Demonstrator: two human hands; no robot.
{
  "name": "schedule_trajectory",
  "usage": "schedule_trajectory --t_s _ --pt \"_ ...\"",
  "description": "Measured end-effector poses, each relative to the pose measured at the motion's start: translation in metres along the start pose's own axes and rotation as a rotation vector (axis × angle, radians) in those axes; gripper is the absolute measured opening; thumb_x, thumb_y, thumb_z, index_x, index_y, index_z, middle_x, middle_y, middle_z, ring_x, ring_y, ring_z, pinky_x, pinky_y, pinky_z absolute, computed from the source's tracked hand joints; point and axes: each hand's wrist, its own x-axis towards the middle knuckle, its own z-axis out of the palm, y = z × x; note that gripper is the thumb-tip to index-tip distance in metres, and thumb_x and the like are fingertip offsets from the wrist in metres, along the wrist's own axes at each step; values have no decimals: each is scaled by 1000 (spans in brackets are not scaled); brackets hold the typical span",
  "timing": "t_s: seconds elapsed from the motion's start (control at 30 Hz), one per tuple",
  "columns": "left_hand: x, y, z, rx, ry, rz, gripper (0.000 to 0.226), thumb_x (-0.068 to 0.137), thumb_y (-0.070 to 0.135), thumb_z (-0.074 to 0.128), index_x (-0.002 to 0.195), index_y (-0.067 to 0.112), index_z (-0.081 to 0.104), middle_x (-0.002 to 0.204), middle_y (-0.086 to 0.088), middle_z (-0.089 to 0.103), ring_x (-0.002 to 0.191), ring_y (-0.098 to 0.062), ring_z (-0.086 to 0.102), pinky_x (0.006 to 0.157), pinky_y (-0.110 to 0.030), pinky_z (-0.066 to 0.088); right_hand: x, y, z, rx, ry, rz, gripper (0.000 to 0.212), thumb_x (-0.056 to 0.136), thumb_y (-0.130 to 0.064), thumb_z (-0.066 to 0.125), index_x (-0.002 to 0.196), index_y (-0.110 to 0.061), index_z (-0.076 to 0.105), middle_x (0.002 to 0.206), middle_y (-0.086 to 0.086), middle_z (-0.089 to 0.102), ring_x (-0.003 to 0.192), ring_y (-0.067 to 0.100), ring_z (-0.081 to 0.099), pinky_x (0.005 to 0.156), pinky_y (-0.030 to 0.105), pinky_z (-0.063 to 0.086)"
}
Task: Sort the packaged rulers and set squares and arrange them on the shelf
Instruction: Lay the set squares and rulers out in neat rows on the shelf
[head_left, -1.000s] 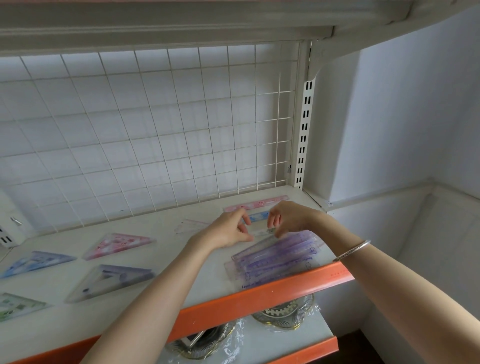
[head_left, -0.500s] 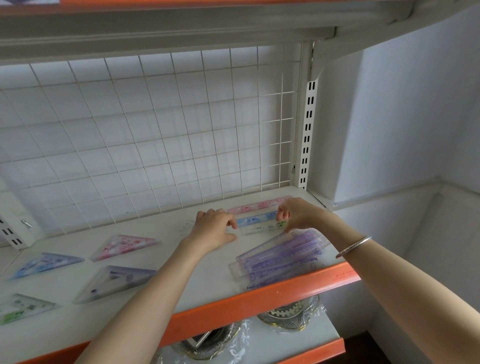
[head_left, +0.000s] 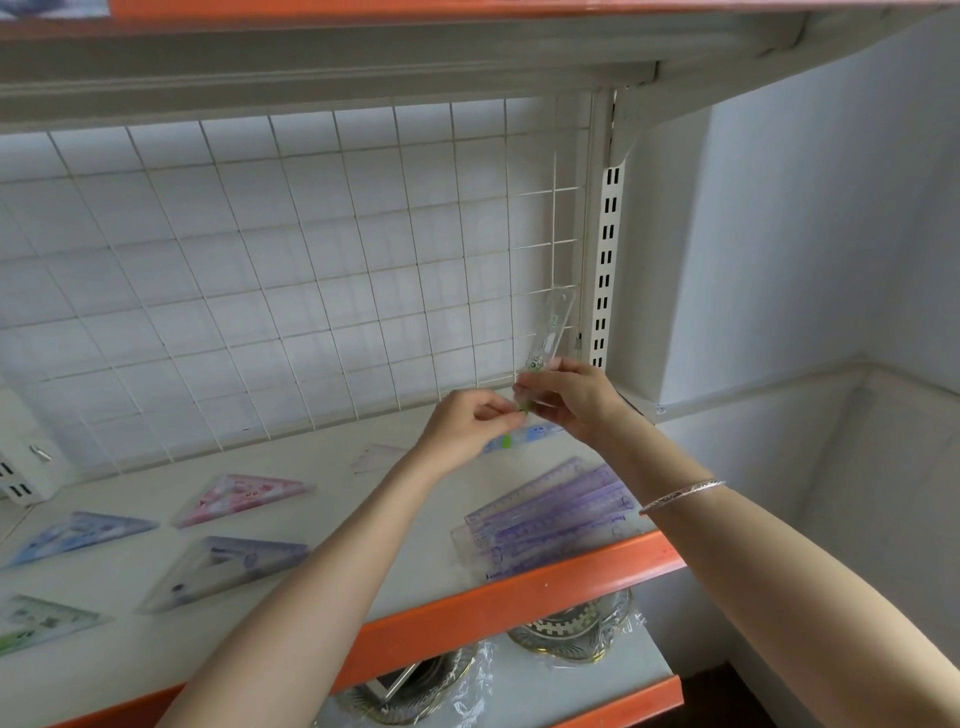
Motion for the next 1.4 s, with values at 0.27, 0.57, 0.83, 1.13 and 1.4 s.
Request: schedule_trajectory --t_s 0.27,0.57,0.83,1.13,1.4 --pt "9 -9 -9 204 53 -89 8 92 15 59 90 16 66 91 -2 71 81 -14 58 71 -25 39 2 4 -19 -440 350 -311 81 67 -3 82 134 -16 39 106 5 55 95 18 55 89 32 48" --pt "16 -7 -8 383 -37 -89 22 100 12 44 113 6 60 115 -10 63 107 -26 56 78 -25 36 -5 12 -23 -1397 -44 -712 34 77 -12 74 111 -18 68 121 2 60 118 21 48 100 25 33" --pt "11 -15 -6 397 -48 -122 23 99 18 48 116 10 60 118 -7 62 112 -25 55 83 -25 39 1 10 -25 -1614 -230 -625 32 86 -15 67 118 -16 66 119 -1 60 104 22 59 87 37 47" --pt "1 -36 -19 732 25 6 27 97 32 48 121 26 57 128 2 55 124 -22 45 100 -36 29 14 20 -37 -1669 -327 -320 31 82 -15 71 114 -16 68 117 3 64 108 17 56 90 21 39" --pt "-15 -48 -22 842 13 19 30 97 40 45 123 27 54 130 3 51 126 -20 39 103 -35 24 15 22 -36 -1624 -383 -244 23 82 -8 70 105 -12 71 113 6 67 90 20 66 86 31 53"
